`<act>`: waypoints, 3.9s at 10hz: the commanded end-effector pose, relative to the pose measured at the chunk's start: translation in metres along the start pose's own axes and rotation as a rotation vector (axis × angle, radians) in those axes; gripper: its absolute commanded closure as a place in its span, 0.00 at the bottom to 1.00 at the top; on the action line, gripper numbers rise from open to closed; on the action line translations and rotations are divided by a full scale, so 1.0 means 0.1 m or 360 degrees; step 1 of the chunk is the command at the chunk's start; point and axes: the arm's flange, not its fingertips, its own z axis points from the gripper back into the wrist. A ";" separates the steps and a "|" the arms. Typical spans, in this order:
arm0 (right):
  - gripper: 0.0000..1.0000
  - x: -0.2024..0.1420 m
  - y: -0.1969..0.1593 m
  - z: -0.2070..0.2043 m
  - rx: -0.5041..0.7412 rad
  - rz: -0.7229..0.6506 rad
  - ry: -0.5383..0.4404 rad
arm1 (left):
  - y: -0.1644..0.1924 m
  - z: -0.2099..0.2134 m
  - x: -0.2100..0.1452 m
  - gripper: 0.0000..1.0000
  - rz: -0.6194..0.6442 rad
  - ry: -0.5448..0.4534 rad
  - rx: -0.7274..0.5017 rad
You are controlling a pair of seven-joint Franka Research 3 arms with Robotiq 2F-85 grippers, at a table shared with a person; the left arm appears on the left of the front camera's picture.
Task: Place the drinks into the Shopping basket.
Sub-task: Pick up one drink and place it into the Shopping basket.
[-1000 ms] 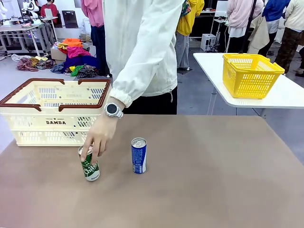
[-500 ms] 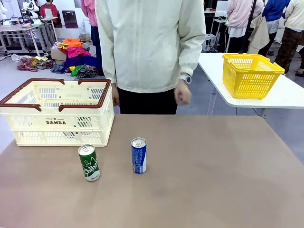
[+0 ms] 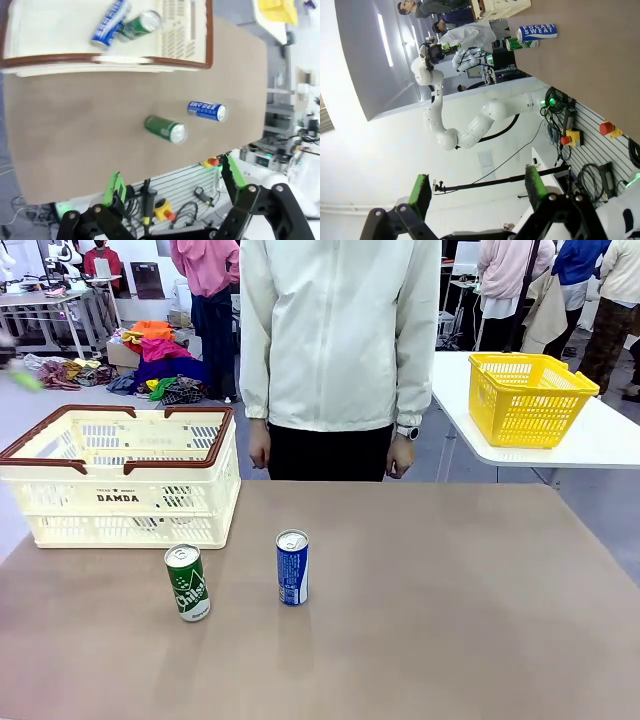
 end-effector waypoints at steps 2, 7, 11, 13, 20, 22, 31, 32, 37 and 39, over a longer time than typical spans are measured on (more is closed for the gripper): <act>0.00 -0.02 0.06 0.02 -0.0024 -0.0030 0.0012 | -1.27 -0.98 -0.02 0.00 -0.0146 0.0022 0.0395; 0.00 -0.02 0.06 0.02 -0.0024 -0.0030 0.0012 | -2.90 -2.76 -0.80 0.00 -0.0385 -0.0120 0.0895; 0.00 -0.02 0.06 0.02 -0.0024 -0.0030 0.0012 | -2.62 -3.45 -0.99 0.00 -0.0472 -0.0033 0.0920; 0.00 -0.02 0.06 0.02 -0.0024 -0.0030 0.0012 | -2.53 -3.60 -0.97 0.00 -0.0527 0.0039 0.0857; 0.00 -0.02 0.06 0.02 -0.0024 -0.0030 0.0012 | -2.35 -4.12 -0.89 0.00 -0.0476 0.0265 0.0961; 0.00 -0.02 0.06 0.02 -0.0024 -0.0030 0.0012 | -2.29 -4.16 -0.89 0.00 -0.0464 0.0294 0.0952; 0.00 -0.02 0.06 0.02 -0.0024 -0.0030 0.0012 | -2.26 -4.32 -0.88 1.00 -0.0528 0.0314 0.0869; 0.00 -0.02 0.06 0.02 -0.0024 -0.0030 0.0012 | -2.27 -4.34 -0.91 1.00 -0.0560 0.0305 0.0878; 0.00 -0.02 0.06 0.02 -0.0024 -0.0030 0.0012 | -2.68 -3.03 -0.41 1.00 -0.0670 0.0087 0.0756; 0.00 -0.02 0.06 0.02 -0.0024 -0.0030 0.0012 | -2.90 -2.16 0.07 1.00 -0.0770 0.0043 0.0758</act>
